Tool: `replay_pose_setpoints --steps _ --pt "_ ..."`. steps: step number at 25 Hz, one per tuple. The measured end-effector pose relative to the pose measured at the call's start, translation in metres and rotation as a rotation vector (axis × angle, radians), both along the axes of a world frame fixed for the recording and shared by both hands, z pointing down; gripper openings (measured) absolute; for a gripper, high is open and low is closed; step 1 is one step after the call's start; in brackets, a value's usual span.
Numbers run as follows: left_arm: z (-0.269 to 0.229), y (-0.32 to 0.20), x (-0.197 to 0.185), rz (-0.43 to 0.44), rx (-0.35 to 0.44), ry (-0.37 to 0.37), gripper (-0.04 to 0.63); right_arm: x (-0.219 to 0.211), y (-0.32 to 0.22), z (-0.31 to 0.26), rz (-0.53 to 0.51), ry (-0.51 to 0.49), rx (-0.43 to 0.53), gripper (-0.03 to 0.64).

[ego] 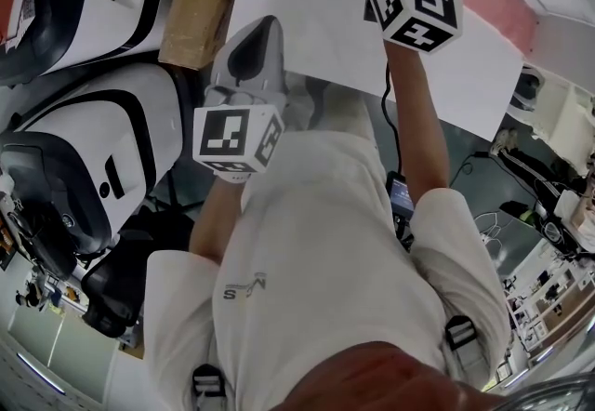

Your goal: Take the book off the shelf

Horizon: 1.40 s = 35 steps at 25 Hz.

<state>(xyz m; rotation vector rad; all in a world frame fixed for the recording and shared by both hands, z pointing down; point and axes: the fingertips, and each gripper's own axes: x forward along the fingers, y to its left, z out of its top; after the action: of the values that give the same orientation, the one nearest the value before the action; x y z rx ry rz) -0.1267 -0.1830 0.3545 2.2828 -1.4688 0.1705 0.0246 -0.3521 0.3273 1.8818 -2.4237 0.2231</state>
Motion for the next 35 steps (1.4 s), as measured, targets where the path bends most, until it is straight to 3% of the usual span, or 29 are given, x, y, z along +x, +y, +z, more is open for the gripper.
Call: replay_pose_setpoints --steps 25,35 --pt "-0.032 0.055 0.018 0.016 0.062 0.011 0.0 0.035 0.189 -0.05 -0.161 -0.011 0.068 0.137" --pt "-0.032 0.072 0.021 0.056 0.079 -0.032 0.0 0.069 0.251 -0.031 -0.104 -0.009 0.023 0.137"
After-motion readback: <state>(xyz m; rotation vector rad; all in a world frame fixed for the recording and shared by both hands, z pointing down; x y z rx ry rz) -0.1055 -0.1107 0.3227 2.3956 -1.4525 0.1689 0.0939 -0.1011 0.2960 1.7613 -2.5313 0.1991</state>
